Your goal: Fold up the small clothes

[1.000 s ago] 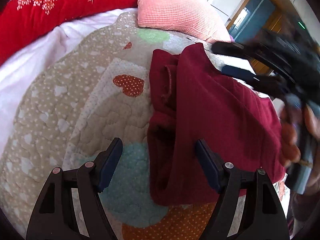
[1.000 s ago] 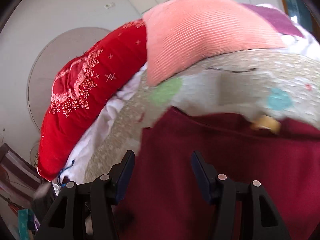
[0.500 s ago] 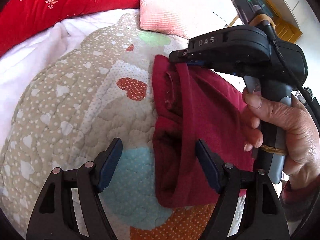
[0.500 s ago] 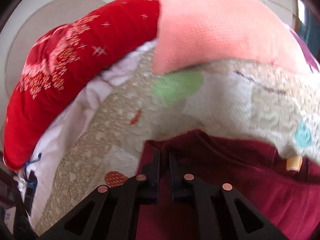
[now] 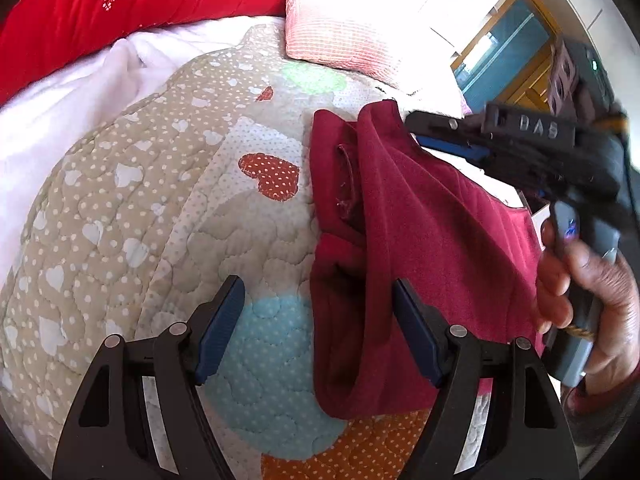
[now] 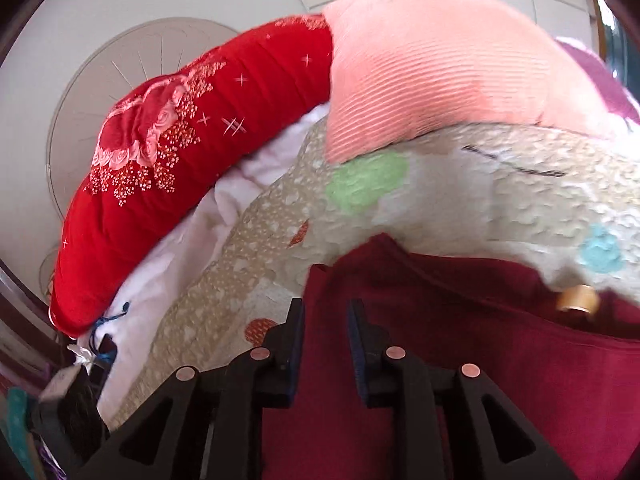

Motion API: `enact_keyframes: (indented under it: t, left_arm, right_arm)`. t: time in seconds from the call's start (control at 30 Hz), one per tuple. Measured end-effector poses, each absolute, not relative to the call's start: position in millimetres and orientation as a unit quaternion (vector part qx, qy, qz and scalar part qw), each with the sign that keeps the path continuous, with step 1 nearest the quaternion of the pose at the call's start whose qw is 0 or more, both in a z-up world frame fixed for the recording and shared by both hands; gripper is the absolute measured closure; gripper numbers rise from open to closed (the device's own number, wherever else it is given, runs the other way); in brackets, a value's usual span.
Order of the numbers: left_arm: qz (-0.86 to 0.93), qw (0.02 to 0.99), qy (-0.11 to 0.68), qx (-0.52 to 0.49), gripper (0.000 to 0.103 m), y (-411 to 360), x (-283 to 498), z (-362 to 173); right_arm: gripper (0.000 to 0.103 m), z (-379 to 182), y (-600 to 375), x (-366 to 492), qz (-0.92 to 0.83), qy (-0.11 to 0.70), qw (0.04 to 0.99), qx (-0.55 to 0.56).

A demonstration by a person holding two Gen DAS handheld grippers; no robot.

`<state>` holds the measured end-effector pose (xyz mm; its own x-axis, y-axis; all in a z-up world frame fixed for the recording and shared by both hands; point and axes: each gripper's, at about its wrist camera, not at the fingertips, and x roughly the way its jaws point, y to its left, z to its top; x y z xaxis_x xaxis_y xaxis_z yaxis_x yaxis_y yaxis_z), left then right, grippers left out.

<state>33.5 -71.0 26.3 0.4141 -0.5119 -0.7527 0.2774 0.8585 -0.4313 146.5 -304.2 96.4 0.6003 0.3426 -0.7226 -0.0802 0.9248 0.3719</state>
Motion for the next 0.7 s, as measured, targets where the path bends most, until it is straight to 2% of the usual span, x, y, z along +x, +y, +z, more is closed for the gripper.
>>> enact_keyframes:
  t: [0.23, 0.4, 0.57, 0.7]
  left_arm:
    - [-0.241, 0.832, 0.486, -0.117, 0.027, -73.5, 25.4, 28.8]
    - [-0.249, 0.825, 0.489, -0.135, 0.027, -70.3, 25.2, 29.6]
    - [-0.257, 0.814, 0.494, -0.164, 0.027, -61.8, 25.4, 30.3]
    - [-0.262, 0.814, 0.494, -0.159, 0.027, -63.5, 23.2, 30.7]
  right_arm:
    - [0.082, 48.7, -314.0, 163.4, 0.061, 0.473, 0.866, 0.151]
    - [0.077, 61.8, -310.6, 170.3, 0.065, 0.487, 0.859, 0.143]
    - [0.076, 73.3, -304.3, 168.6, 0.082, 0.467, 0.869, 0.145]
    - [0.063, 57.7, -289.6, 182.1, 0.076, 0.495, 0.854, 0.138]
